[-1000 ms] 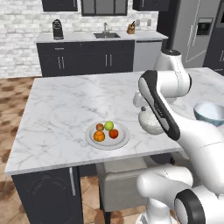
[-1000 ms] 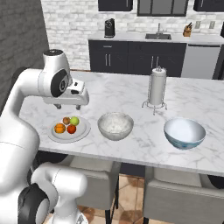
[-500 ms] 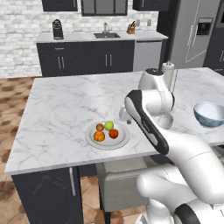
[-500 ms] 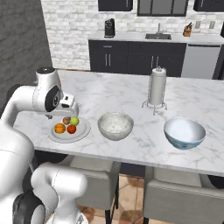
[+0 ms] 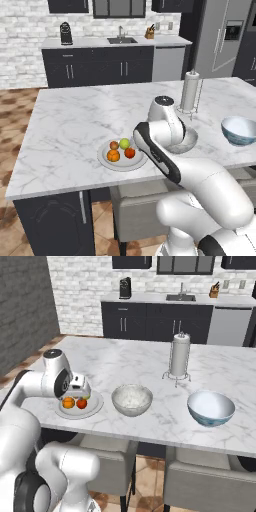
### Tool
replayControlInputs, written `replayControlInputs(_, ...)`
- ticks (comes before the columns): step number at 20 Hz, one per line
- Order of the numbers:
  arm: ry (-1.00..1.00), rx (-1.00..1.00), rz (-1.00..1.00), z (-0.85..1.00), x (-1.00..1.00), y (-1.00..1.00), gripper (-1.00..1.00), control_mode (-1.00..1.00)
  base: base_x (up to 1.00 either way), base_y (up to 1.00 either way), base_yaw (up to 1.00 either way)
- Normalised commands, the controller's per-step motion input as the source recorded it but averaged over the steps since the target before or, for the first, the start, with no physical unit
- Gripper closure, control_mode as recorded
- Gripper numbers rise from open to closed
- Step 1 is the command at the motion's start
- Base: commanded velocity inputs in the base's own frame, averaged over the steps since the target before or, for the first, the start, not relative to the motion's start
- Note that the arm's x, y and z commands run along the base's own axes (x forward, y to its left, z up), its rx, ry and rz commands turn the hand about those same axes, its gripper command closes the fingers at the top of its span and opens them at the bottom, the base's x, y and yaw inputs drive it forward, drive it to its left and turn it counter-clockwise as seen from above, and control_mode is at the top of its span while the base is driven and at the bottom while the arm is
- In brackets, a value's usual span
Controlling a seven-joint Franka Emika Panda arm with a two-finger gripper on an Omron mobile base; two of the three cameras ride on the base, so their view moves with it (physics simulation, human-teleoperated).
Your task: Take the fruits from the plate on the dining counter and place two fruits in each bowl.
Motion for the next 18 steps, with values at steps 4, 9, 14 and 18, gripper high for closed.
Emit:
replayControlInputs(4,0.0,-0.12,0.02,-0.38,0.48,0.02,-1.0,-1.0,0.0,0.0,0.0)
replayControlInputs(9,-0.03,-0.02,0.12,-0.29,0.48,0.09,-1.0,-1.0,0.0,0.0,0.0)
replayControlInputs(14,0.0,0.0,0.14,-0.29,0.43,0.07,-1.0,-1.0,0.0,0.0,0.0)
replayControlInputs(18,0.0,0.0,0.02,-0.18,0.16,0.06,-1.0,-1.0,0.0,0.0,0.0)
